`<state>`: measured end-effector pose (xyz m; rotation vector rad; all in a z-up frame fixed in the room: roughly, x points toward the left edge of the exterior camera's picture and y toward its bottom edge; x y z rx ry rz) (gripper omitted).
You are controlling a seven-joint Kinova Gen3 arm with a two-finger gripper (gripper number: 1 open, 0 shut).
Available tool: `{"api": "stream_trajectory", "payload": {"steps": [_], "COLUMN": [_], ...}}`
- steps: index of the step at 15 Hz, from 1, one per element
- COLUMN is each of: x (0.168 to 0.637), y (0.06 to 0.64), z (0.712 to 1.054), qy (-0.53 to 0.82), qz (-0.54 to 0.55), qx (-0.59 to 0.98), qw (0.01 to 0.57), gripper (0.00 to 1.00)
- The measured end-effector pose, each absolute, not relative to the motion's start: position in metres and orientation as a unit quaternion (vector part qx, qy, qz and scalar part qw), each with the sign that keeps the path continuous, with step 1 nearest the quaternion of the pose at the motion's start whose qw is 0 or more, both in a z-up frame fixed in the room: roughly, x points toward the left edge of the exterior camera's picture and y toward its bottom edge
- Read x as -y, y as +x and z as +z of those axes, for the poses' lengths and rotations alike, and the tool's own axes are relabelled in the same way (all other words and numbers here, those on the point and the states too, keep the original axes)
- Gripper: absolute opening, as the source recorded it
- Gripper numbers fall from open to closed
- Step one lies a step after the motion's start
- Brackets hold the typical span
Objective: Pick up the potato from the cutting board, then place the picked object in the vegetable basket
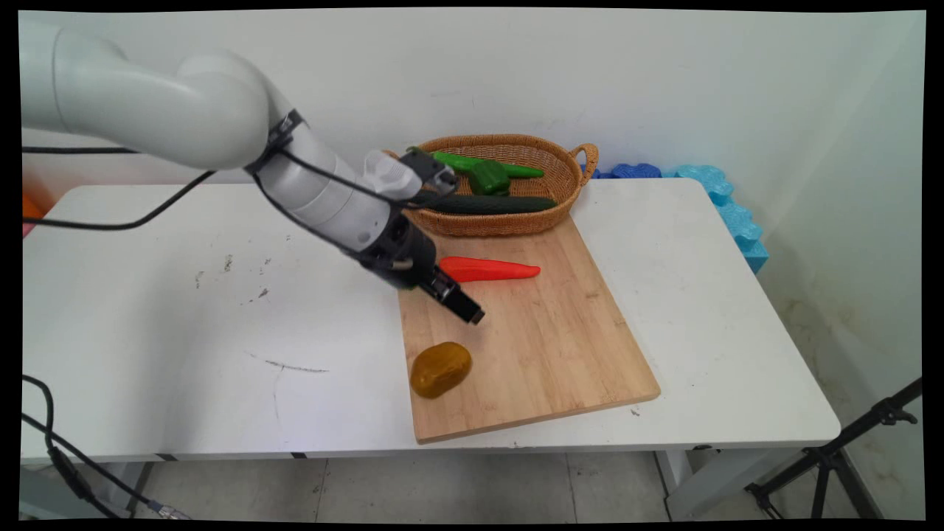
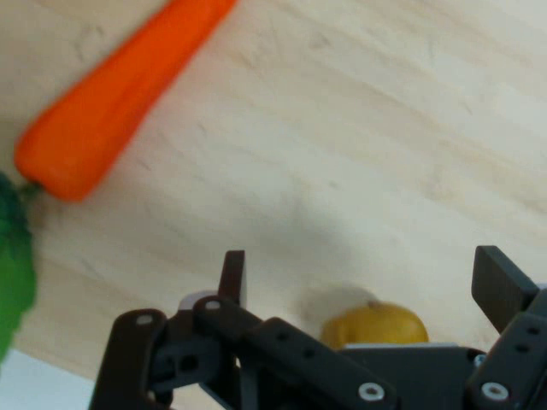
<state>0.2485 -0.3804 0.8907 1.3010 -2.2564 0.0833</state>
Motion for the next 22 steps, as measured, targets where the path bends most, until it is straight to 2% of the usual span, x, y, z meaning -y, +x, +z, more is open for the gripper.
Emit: {"api": "stream_trajectory", "payload": {"steps": [5,18,19,22], "x": [0.357,0.337,0.336,0.334], "y": [0.250,0.252,0.252,0.252], "z": [0.873,0.840,0.838,0.835], "qy": [0.474,0.456,0.453,0.442], "qz": [0.017,0.012,0.012,0.014], "qx": [0.844,0.859,0.861,0.866], "qw": [0.249,0.232,0.232,0.233], "gripper": [1.00,1.00,0.00,0.00]}}
